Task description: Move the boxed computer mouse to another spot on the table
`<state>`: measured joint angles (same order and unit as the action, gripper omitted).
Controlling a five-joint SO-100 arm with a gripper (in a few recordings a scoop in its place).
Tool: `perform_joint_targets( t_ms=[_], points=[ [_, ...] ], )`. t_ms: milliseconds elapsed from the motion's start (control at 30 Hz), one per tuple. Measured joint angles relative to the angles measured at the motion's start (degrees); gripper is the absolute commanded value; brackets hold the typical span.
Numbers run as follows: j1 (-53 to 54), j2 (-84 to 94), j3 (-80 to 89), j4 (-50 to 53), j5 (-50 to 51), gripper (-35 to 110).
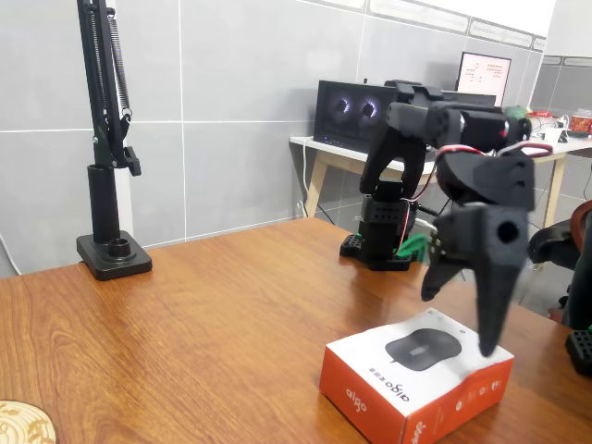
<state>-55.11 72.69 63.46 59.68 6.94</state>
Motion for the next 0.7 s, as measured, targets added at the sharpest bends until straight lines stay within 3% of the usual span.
perform_joint_targets(
  t_ms=[700],
  points=[
    [-3.2,-1.7,1.3,7.6,0.7,87]
  ],
)
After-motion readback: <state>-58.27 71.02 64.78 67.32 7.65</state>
